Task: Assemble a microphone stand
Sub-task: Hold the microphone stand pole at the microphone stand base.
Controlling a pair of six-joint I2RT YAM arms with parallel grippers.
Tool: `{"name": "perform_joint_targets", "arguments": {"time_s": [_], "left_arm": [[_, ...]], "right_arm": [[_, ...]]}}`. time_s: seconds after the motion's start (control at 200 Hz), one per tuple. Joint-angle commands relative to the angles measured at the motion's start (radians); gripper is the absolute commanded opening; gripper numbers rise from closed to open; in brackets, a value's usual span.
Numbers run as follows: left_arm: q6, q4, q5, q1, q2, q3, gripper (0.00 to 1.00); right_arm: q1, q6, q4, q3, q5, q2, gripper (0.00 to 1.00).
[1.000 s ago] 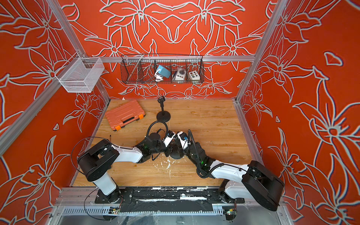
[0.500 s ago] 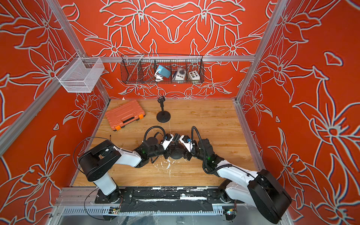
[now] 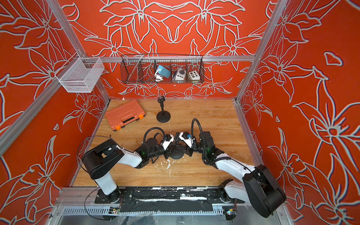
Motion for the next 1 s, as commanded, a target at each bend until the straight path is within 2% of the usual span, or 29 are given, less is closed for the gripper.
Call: {"name": "perform_joint_targets", "arguments": {"time_s": [0.0, 0.295, 0.505, 0.716, 0.996], "left_arm": [[0.003, -0.075, -0.033, -0.002, 0.042, -0.038, 0.00], [-0.004, -0.025, -0.042, -0.002, 0.065, -0.057, 0.00], [-0.001, -0.022, -0.044, -0.001, 0.065, -0.061, 0.00], [0.004, 0.003, -0.048, -0.002, 0.070, -0.079, 0.00], [0.009, 0.026, -0.034, -0.006, 0.086, -0.083, 0.00]], "right_arm": [[-0.002, 0.039, 0.110, 0.014, 0.008, 0.031, 0.39], [0.002, 0.111, 0.222, -0.005, 0.030, 0.037, 0.40], [0.018, 0.108, 0.217, -0.001, 0.039, 0.052, 0.34], [0.021, 0.129, 0.193, 0.006, 0.134, 0.060, 0.53], [0.020, 0.109, 0.180, 0.057, 0.049, 0.095, 0.50]]}}
